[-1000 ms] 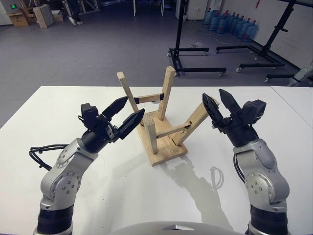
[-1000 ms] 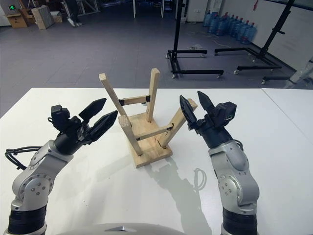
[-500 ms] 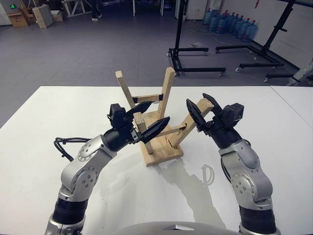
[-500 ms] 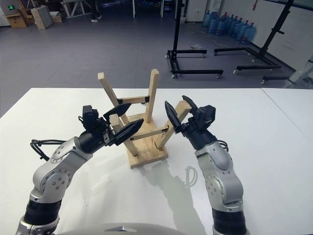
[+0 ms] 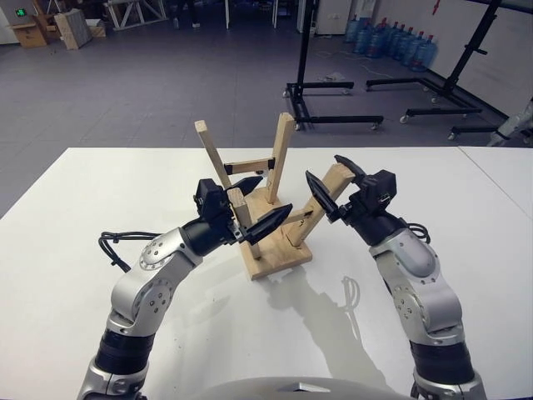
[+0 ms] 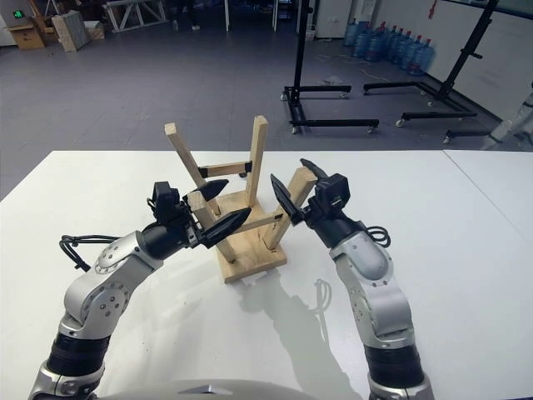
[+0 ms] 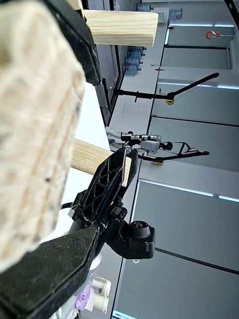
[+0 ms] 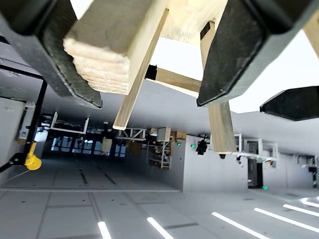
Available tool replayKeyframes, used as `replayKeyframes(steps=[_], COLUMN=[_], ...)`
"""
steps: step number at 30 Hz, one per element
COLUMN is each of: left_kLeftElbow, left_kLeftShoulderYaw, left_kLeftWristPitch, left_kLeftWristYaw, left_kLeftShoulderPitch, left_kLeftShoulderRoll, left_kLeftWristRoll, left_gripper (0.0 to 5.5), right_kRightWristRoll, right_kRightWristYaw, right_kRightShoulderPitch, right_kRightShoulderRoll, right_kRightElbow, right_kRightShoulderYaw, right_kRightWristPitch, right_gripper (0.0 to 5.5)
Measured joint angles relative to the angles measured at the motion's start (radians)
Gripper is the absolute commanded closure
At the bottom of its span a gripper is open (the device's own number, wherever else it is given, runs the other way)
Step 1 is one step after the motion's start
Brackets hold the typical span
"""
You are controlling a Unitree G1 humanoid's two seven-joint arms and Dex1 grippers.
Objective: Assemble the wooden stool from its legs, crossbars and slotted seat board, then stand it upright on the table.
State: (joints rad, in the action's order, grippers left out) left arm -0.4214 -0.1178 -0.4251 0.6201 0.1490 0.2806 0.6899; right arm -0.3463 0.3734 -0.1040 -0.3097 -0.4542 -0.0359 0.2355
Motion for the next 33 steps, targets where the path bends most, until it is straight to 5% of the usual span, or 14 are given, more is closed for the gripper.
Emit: replayKeyframes(steps=[7,21,29,33], left_kLeftElbow=[0.028,0.039,0.046,0.051], left_kLeftShoulderYaw=[0.015,-0.005,0.025,0.049], left_kLeftWristPitch=[0.007,-0.001,-0.003,-0.002], left_kLeftWristYaw=[0.01,0.009,0.009,0.005], left_kLeftShoulderPitch=[0.012,0.03,0.033,0.03], left_kLeftShoulderRoll=[0.002,-0.019,0.01,0.015], left_kLeftWristRoll=[-0.017,-0.038,-0.047,-0.055], left_gripper=[0.36,0.36,0.36,0.36], right_kRightWristRoll=[-0.089,-0.328,-0.232,-0.232], right_kRightWristYaw=[0.035,-0.015,-0.015,-0.011], right_kRightShoulderPitch=[-0.026,-0.145,-0.069,-0.059], right_kRightShoulderRoll=[-0.029,0.019,0.06,0.045], right_kRightElbow=[0.027,0.08,0.022,0.002], right_kRightShoulderYaw=[0.009,0.269,0.032,0.013], right_kRightWristPitch=[0.02,0.013,0.055,0.059], right_gripper=[2.02,2.02,2.02,2.02])
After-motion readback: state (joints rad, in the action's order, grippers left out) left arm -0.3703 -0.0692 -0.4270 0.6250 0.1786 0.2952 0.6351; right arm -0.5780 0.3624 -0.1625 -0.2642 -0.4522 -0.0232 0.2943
